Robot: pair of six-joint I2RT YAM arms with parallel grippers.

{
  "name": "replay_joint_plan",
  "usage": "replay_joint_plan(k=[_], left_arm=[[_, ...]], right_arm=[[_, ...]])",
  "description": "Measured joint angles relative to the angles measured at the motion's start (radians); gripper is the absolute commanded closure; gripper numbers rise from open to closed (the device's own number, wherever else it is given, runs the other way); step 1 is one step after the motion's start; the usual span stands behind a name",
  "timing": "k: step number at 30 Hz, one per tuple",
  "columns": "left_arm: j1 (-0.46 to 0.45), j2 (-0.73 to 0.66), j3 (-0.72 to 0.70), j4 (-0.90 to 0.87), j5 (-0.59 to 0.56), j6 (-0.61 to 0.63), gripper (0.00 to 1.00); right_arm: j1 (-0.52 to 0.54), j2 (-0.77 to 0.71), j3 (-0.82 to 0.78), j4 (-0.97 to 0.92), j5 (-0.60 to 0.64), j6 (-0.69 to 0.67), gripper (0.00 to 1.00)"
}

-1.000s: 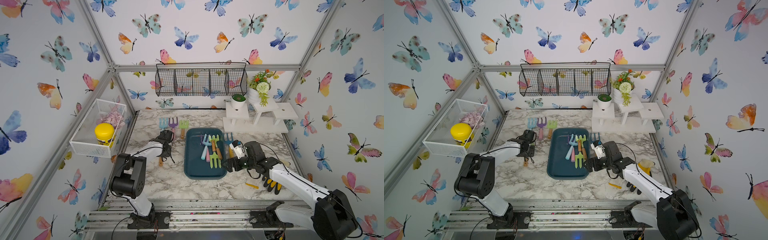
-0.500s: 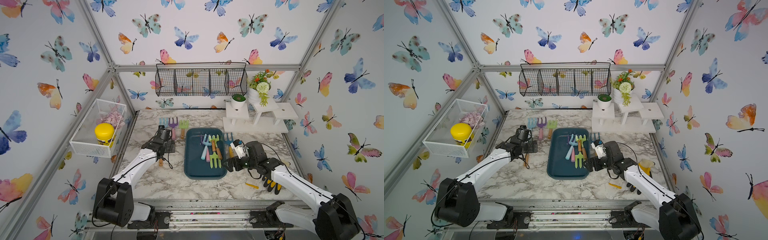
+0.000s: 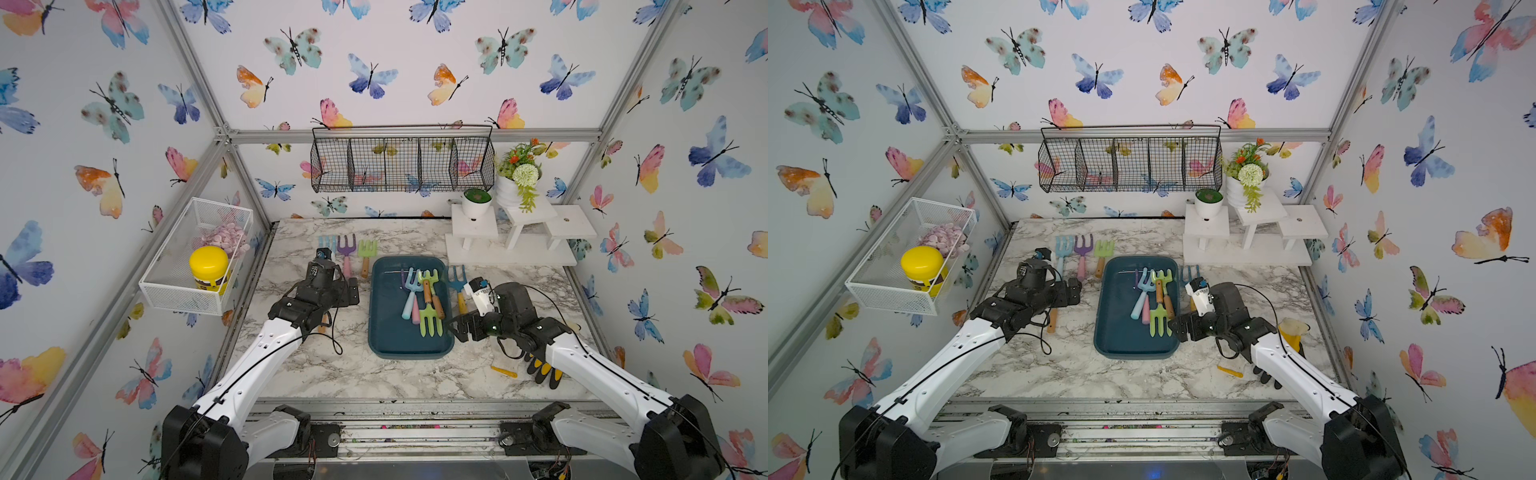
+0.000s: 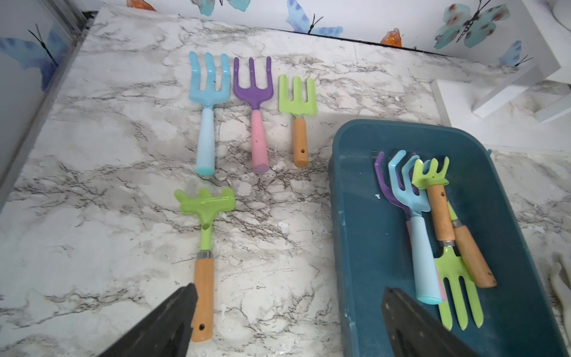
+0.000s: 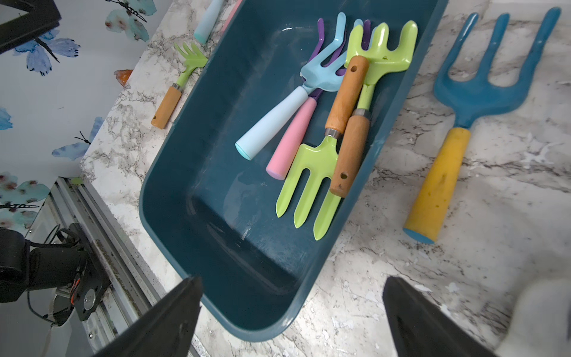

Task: Take the hand rake out of the storage box
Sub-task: Pick up the rake from the storage box.

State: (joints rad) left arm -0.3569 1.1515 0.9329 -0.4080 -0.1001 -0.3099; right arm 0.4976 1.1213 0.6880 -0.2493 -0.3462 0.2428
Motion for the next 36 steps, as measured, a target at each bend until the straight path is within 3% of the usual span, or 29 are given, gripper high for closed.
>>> replay_joint_plan(k=[11, 17, 23, 28, 36], left_arm=[[-0.043, 0.000, -0.011, 0.014, 0.087, -0.080, 0.02], [-0.136, 0.030, 0.003, 0.042, 0.102, -0.073, 0.03], [-0.266, 0.198, 0.090, 0.051, 0.100, -0.058, 0.19], [-0.339, 0.361, 0.218, 0.020, 0.094, -0.039, 0.20], [-0.366, 0.590, 0.445, -0.118, 0.055, -0.003, 0.20]], right_arm=[[0.000, 0.000, 0.000, -0.007, 0.018, 0.000, 0.02], [0.000, -0.009, 0.000, -0.013, 0.032, 0.001, 0.02], [0.001, -0.016, 0.001, -0.013, 0.039, 0.002, 0.02], [0.001, -0.006, 0.002, -0.013, 0.040, 0.002, 0.02], [0.001, -0.007, 0.001, -0.012, 0.040, 0.002, 0.02]])
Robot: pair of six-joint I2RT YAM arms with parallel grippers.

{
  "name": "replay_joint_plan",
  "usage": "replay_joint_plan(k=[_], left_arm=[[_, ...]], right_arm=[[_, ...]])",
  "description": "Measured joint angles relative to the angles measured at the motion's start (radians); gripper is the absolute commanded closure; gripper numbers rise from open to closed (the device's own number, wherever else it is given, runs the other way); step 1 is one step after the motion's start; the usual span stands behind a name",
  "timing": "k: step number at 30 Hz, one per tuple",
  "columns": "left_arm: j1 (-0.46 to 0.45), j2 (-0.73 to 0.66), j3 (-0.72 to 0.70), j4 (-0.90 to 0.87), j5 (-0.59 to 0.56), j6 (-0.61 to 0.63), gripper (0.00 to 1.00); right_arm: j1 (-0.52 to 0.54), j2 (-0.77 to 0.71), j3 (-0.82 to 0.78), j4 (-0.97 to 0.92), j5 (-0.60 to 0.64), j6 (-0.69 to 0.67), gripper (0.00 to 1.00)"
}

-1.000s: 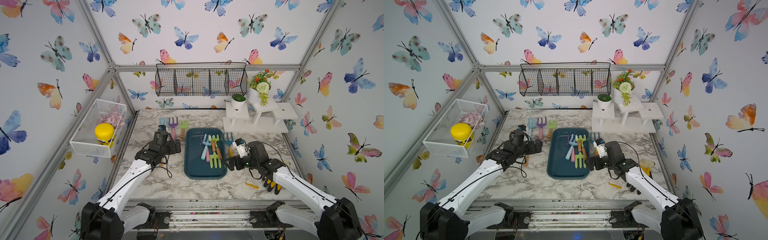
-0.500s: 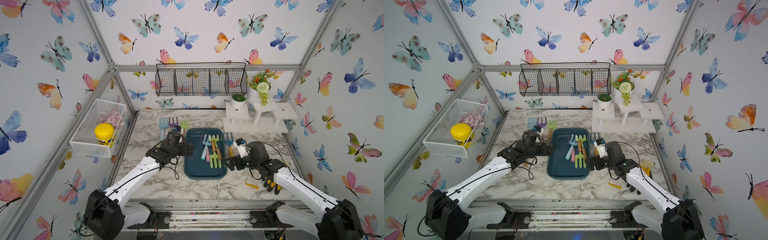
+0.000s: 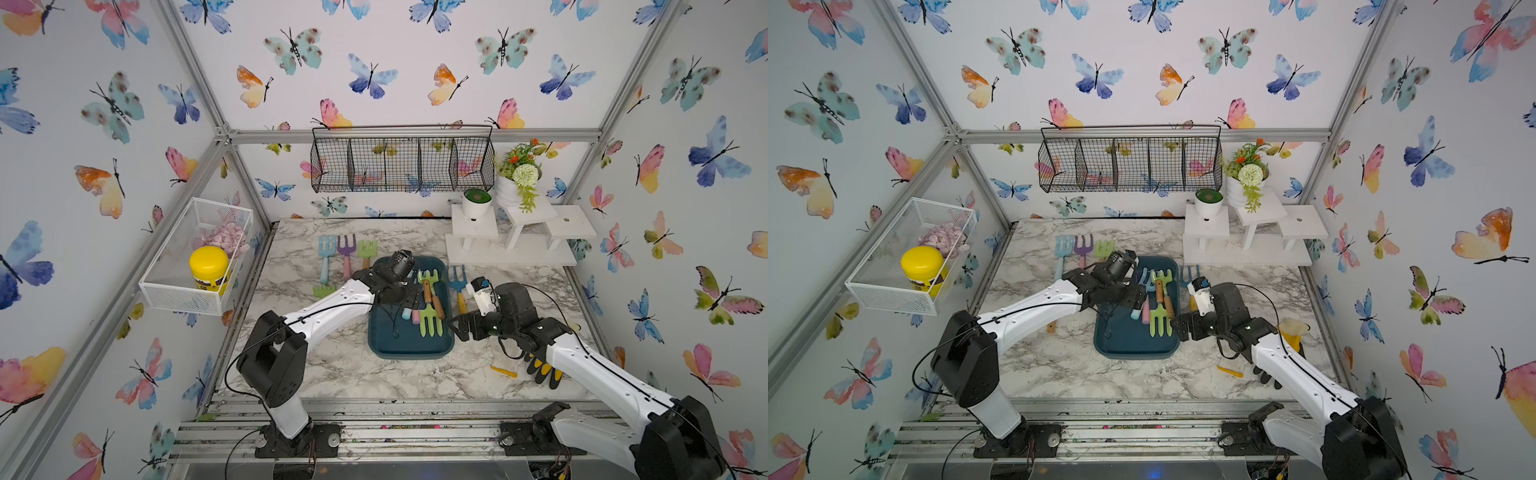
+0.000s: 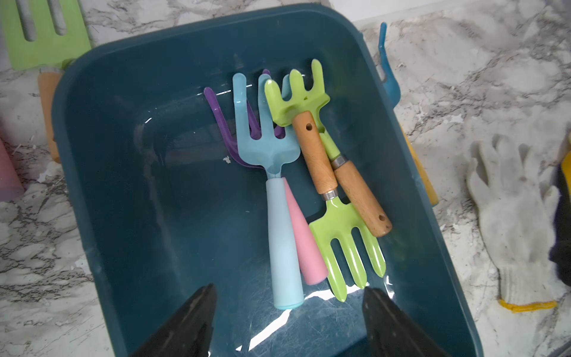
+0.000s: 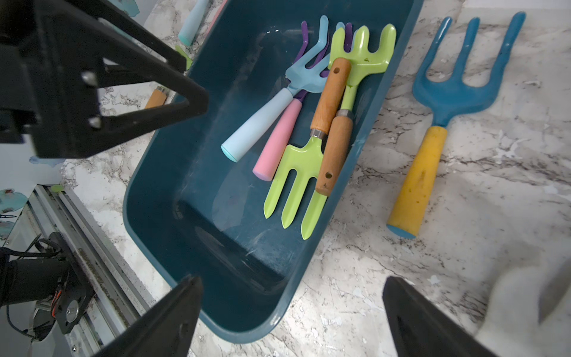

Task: Take the hand rake out of the storage box
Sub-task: Pick up the rake from the storage box.

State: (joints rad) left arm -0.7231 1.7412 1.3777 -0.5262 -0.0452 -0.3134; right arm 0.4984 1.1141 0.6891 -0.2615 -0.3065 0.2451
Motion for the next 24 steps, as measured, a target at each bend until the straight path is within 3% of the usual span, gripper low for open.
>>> replay_joint_plan(k=[18, 24], left_arm=[[-0.010, 0.297, 0.212, -0.132, -0.092, 0.021, 0.30], [-0.010, 0.367, 0.277, -0.150, -0.109, 0.021, 0.41]], right_arm=[[0.007, -0.011, -0.001, 0.000, 0.000, 0.002, 0.02], [0.008, -0.010, -0.002, 0.001, 0.000, 0.002, 0.02]])
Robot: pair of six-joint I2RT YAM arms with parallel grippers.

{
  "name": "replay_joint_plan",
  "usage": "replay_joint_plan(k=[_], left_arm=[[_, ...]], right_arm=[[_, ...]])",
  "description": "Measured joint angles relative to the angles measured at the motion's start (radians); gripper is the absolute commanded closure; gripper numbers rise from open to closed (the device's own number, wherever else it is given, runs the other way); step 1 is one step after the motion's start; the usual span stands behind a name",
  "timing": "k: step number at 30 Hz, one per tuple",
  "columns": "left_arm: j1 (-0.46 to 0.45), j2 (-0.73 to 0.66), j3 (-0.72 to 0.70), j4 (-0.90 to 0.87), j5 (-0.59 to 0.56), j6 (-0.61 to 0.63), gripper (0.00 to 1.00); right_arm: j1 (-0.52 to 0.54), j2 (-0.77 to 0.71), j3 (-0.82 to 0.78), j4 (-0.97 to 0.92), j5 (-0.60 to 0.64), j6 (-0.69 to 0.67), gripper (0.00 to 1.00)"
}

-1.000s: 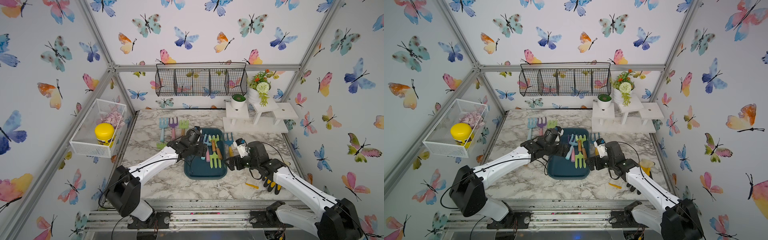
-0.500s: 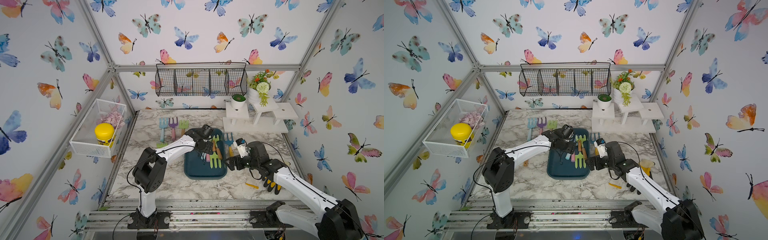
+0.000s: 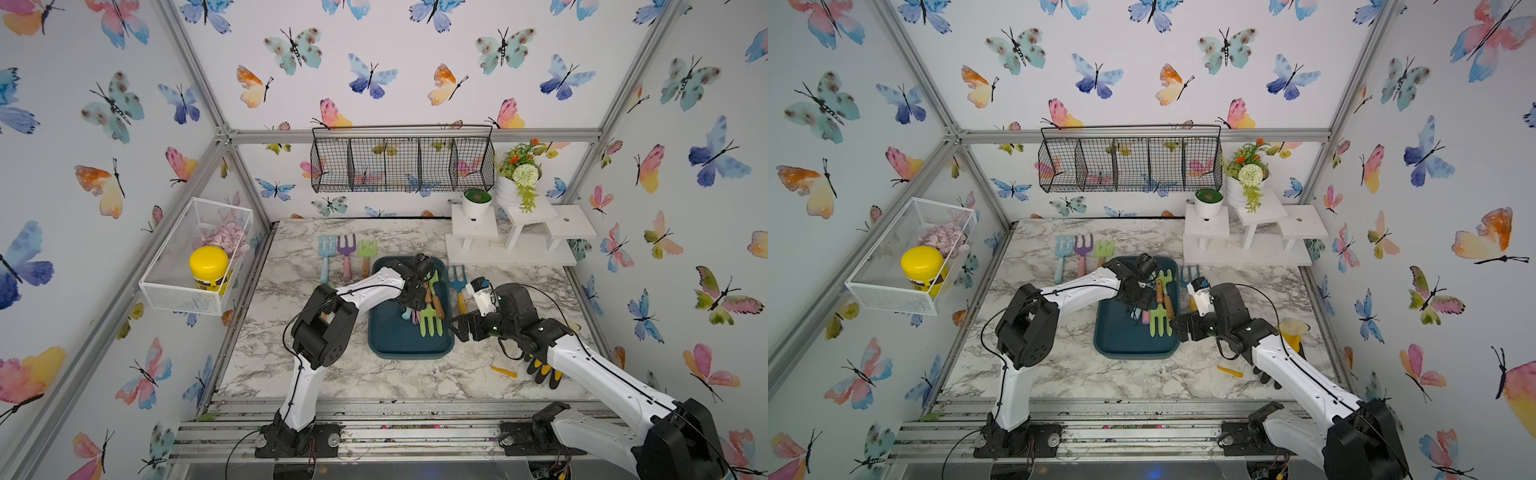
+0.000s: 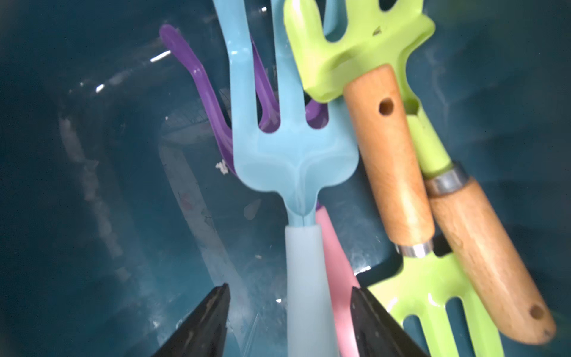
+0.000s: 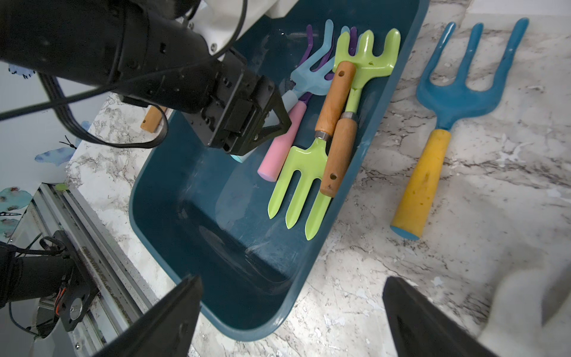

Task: Take the hand rake out of the storage box
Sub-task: Pick up the rake from the storage box.

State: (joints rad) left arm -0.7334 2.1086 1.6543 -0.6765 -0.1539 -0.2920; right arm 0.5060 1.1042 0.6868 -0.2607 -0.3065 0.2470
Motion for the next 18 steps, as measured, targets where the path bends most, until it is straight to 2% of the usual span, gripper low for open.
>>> replay_joint_plan(k=[6, 10, 15, 18], left_arm=[[-0.001, 0.023, 0.042, -0.010, -0.011, 0.003, 0.58], [-0.002, 0.032, 0.048, -0.014, -0.013, 0.003, 0.65], [-0.002, 0.043, 0.048, -0.017, -0.018, 0.003, 0.67], [-0.002, 0.044, 0.048, -0.018, -0.026, 0.003, 0.61]], right_arm=[[0.000, 0.000, 0.000, 0.000, 0.000, 0.000, 0.02], [0.000, 0.000, 0.000, 0.000, 0.000, 0.000, 0.02], [0.000, 0.000, 0.000, 0.001, 0.000, 0.000, 0.02], [0.000, 0.000, -0.002, 0.005, 0.000, 0.000, 0.02]])
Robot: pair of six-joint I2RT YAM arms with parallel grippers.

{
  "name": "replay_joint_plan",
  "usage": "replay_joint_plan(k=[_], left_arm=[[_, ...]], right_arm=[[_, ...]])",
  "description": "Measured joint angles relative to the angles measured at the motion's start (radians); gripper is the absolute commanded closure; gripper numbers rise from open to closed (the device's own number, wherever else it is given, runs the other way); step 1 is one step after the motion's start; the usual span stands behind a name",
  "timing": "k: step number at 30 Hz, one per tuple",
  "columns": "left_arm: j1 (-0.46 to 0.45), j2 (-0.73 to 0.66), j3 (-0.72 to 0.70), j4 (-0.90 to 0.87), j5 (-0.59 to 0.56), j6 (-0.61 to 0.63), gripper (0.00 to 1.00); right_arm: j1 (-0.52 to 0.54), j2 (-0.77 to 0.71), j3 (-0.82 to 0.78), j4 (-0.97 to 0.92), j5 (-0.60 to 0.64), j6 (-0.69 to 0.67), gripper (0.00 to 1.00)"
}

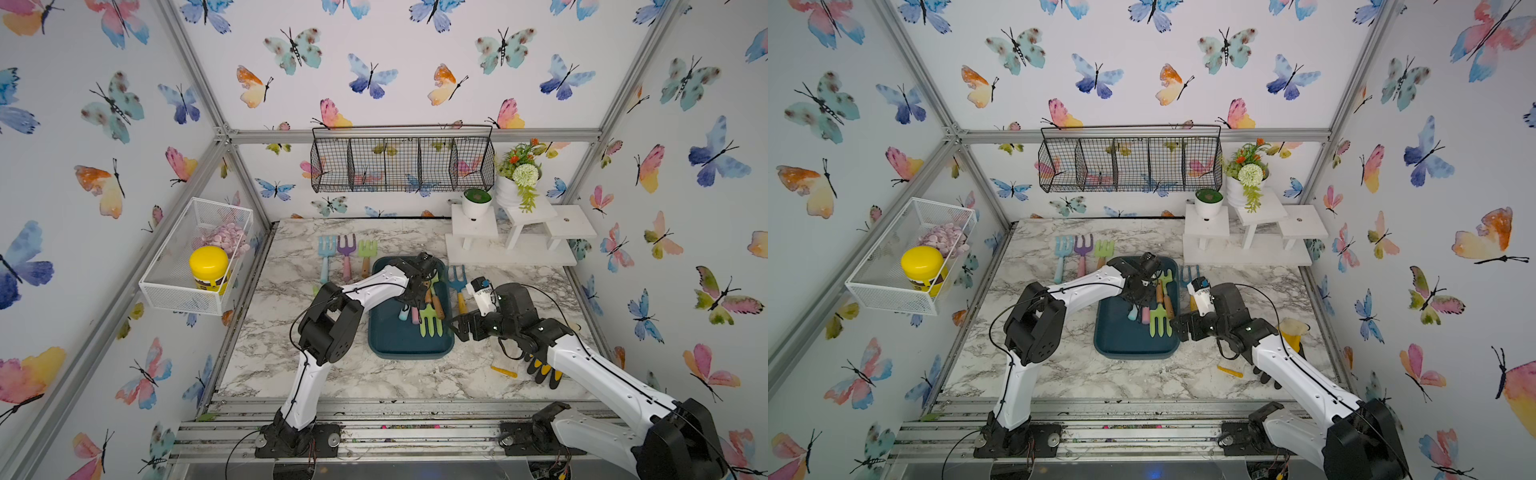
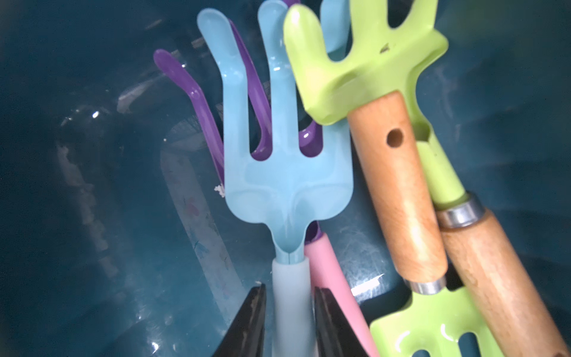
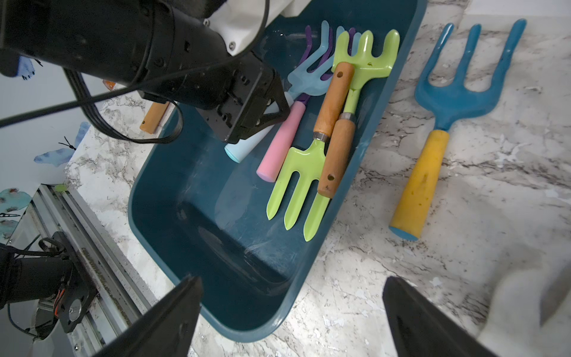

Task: Take the hand rake out of the storage box
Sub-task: Pick up the rake from the storage box.

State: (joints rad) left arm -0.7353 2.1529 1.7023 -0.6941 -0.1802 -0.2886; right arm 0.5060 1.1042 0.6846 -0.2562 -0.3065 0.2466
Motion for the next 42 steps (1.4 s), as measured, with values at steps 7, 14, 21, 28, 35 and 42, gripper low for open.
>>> replay_joint_plan(k=[7, 14, 21, 28, 35, 42], left_arm=[[0.000, 0.001, 0.000, -0.001, -0.006, -0.001, 0.56], [0.000, 0.001, -0.001, -0.001, -0.006, -0.001, 0.55], [0.000, 0.001, -0.008, 0.005, -0.006, -0.003, 0.64], [0.000, 0.001, -0.040, 0.001, -0.006, -0.007, 0.80], [-0.001, -0.013, -0.072, 0.013, -0.029, -0.011, 0.85], [0.000, -0.090, -0.142, 0.001, -0.053, -0.019, 0.86]], right_arm=[[0.000, 0.000, -0.002, 0.002, 0.000, 0.000, 0.02], [0.000, 0.001, -0.002, 0.002, 0.000, 0.000, 0.02], [0.000, 0.002, -0.002, 0.002, 0.000, 0.000, 0.02], [0.000, 0.002, -0.002, 0.002, 0.000, 0.000, 0.02], [0.000, 0.002, -0.002, 0.002, 0.000, 0.000, 0.02], [0.000, 0.002, -0.002, 0.002, 0.000, 0.000, 0.02]])
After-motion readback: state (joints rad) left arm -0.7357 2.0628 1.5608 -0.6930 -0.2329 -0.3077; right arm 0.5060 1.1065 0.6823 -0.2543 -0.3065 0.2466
